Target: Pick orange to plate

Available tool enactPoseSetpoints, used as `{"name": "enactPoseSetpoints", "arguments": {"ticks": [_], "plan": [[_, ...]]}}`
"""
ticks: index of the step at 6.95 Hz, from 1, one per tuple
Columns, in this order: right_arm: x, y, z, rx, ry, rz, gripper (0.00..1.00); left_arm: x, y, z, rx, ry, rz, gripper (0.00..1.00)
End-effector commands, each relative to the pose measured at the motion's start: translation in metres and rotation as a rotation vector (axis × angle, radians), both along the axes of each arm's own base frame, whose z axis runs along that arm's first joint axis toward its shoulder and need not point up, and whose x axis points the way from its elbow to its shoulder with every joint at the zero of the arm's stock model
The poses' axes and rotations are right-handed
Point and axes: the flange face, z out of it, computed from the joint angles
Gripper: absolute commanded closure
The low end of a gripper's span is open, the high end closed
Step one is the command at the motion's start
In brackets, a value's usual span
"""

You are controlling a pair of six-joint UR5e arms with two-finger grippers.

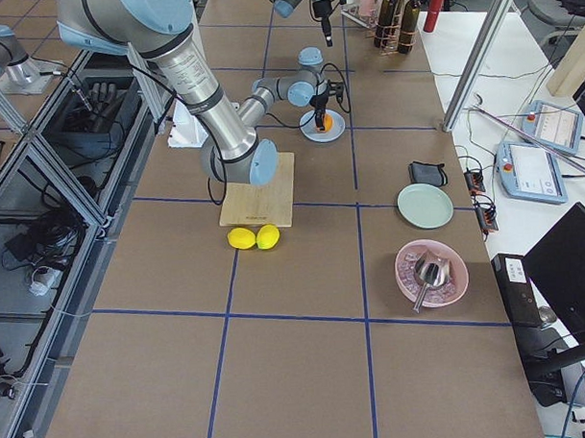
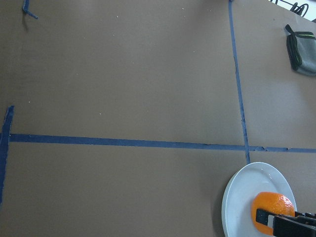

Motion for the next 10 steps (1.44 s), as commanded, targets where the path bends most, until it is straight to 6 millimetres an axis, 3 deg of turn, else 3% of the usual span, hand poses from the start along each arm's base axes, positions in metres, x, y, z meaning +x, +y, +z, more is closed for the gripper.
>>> {"name": "enactPoseSetpoints", "arguments": {"ticks": [1, 3, 4, 5, 6, 7, 8, 10], "plan": [[0.0, -0.001, 0.002, 0.008, 0.009, 0.011, 0.01, 0.0, 0.0, 0.0, 0.0, 0.001, 0.0, 0.01], [-0.001, 0.001, 0.001, 0.037, 0.016, -0.004, 0.0, 0.0, -0.001, -0.001, 0.0, 0.001, 0.0, 0.01], [0.012, -0.006, -0.01, 0.039, -0.011, -0.001, 0.0, 0.0, 0.0, 0.0, -0.001, 0.0, 0.0, 0.01], [0.064, -0.01, -0.012, -0.002, -0.047, -0.015, 0.0, -0.003, 0.0, 0.0, 0.004, 0.0, -0.002, 0.01], [0.134, -0.006, -0.012, -0.032, -0.083, -0.018, 0.0, -0.007, -0.001, 0.006, 0.027, -0.016, 0.001, 0.01], [0.199, -0.005, -0.001, -0.018, -0.116, -0.051, 0.0, -0.015, 0.005, 0.027, 0.053, -0.059, 0.017, 0.01], [0.26, -0.018, 0.033, -0.02, -0.11, -0.092, 0.0, -0.024, 0.013, 0.055, 0.106, -0.118, 0.048, 0.01], [0.356, -0.047, 0.123, 0.045, -0.034, -0.19, 0.0, -0.081, 0.021, 0.119, 0.238, -0.265, 0.087, 0.01]]}}
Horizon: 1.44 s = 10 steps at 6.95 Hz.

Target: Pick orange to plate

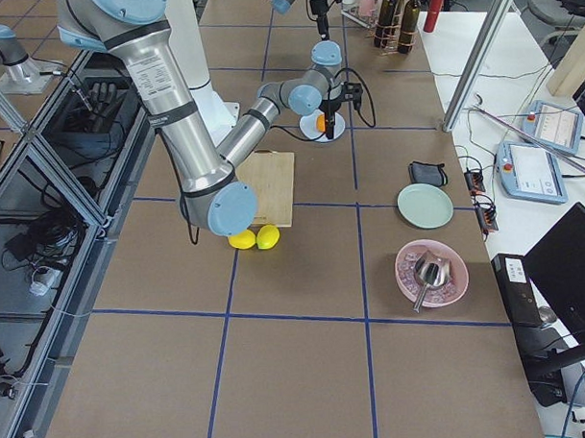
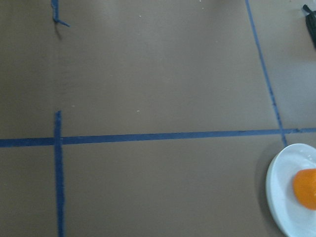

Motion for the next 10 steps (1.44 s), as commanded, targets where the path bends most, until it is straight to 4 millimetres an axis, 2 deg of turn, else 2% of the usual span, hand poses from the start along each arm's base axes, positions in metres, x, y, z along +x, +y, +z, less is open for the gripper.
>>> {"name": "enactPoseSetpoints", "arguments": {"ticks": [1, 2, 3, 4, 5, 6, 7, 9, 10], "plan": [[0.116, -0.024, 0.099, 0.106, 0.096, -0.098, 0.0, -0.077, 0.003, 0.068, 0.154, -0.158, 0.044, 0.01], [0.167, -0.033, 0.13, 0.137, 0.152, -0.14, 0.0, -0.13, -0.004, 0.096, 0.184, -0.192, 0.073, 0.01], [0.224, -0.041, 0.152, 0.158, 0.216, -0.195, 0.0, -0.193, -0.016, 0.129, 0.207, -0.25, 0.099, 0.01], [0.272, -0.045, 0.169, 0.171, 0.255, -0.244, 0.0, -0.243, -0.023, 0.146, 0.189, -0.335, 0.12, 0.01], [0.311, -0.053, 0.196, 0.167, 0.255, -0.264, 0.0, -0.28, -0.028, 0.156, 0.137, -0.392, 0.165, 0.01], [0.337, -0.054, 0.224, 0.15, 0.186, -0.276, 0.0, -0.319, -0.043, 0.162, 0.093, -0.428, 0.187, 0.01], [0.34, -0.048, 0.241, 0.123, 0.172, -0.285, 0.0, -0.339, -0.049, 0.176, 0.045, -0.425, 0.196, 0.01], [0.351, -0.044, 0.272, 0.108, 0.173, -0.321, 0.0, -0.335, -0.044, 0.186, -0.145, -0.366, 0.177, 0.0], [0.351, -0.042, 0.273, 0.092, 0.172, -0.325, 0.0, -0.321, -0.03, 0.208, -0.204, -0.261, 0.193, 0.0]]}}
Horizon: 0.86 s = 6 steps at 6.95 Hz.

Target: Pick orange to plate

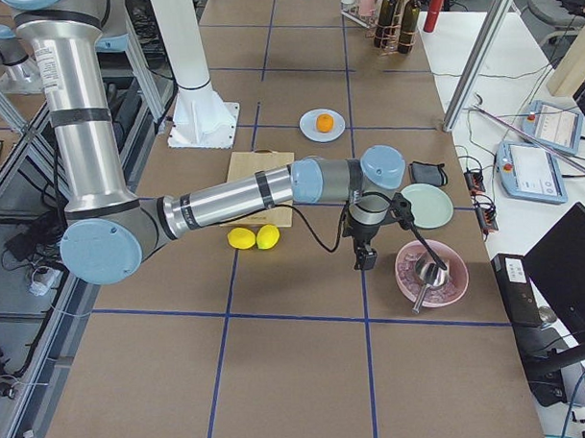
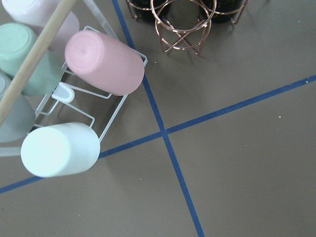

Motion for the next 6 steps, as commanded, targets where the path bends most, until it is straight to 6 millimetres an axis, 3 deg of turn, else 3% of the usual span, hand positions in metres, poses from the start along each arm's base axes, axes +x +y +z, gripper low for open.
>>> {"name": "enactPoseSetpoints", "arguments": {"ticks": [1, 2, 3, 6], "plan": [[0.003, 0.003, 0.012, -0.024, 0.003, -0.013, 0.0, 0.01, 0.013, 0.019, -0.07, 0.09, -0.021, 0.0], [0.003, 0.003, 0.014, -0.03, 0.006, -0.011, 0.0, 0.011, 0.014, -0.001, -0.04, 0.099, -0.024, 0.0], [0.003, 0.003, 0.017, -0.036, 0.008, -0.011, 0.0, 0.012, 0.027, 0.001, -0.028, 0.102, -0.015, 0.0], [0.002, 0.006, 0.035, -0.075, 0.005, -0.002, 0.0, 0.018, 0.036, 0.01, -0.034, 0.1, 0.0, 0.0]]}}
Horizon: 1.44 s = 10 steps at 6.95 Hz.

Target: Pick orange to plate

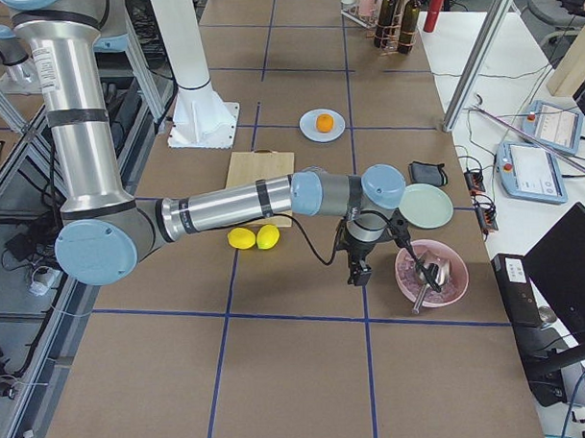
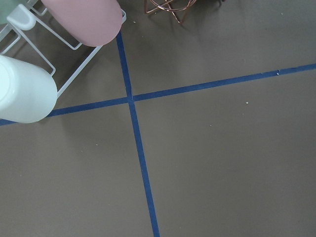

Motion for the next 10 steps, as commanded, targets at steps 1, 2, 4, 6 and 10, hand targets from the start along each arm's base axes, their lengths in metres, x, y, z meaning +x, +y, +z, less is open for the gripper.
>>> {"name": "enactPoseSetpoints", "arguments": {"ticks": [1, 2, 4, 6, 10], "plan": [[-0.001, 0.0, 0.013, -0.039, 0.004, 0.014, 0.0, 0.001, 0.018, 0.002, 0.001, -0.004, 0.004, 0.0], [-0.001, -0.004, 0.009, -0.028, 0.003, 0.014, 0.0, 0.001, 0.014, 0.009, -0.017, -0.004, 0.003, 0.0], [-0.002, -0.005, 0.002, 0.046, -0.015, 0.014, 0.0, 0.001, 0.012, 0.012, -0.023, -0.013, 0.003, 0.0], [-0.002, -0.004, 0.009, 0.032, -0.016, 0.012, 0.0, 0.002, 0.006, 0.031, -0.058, -0.013, 0.005, 0.0], [-0.001, -0.004, 0.003, 0.052, -0.01, 0.009, 0.0, 0.002, 0.006, 0.032, -0.058, -0.011, 0.006, 0.0]]}}
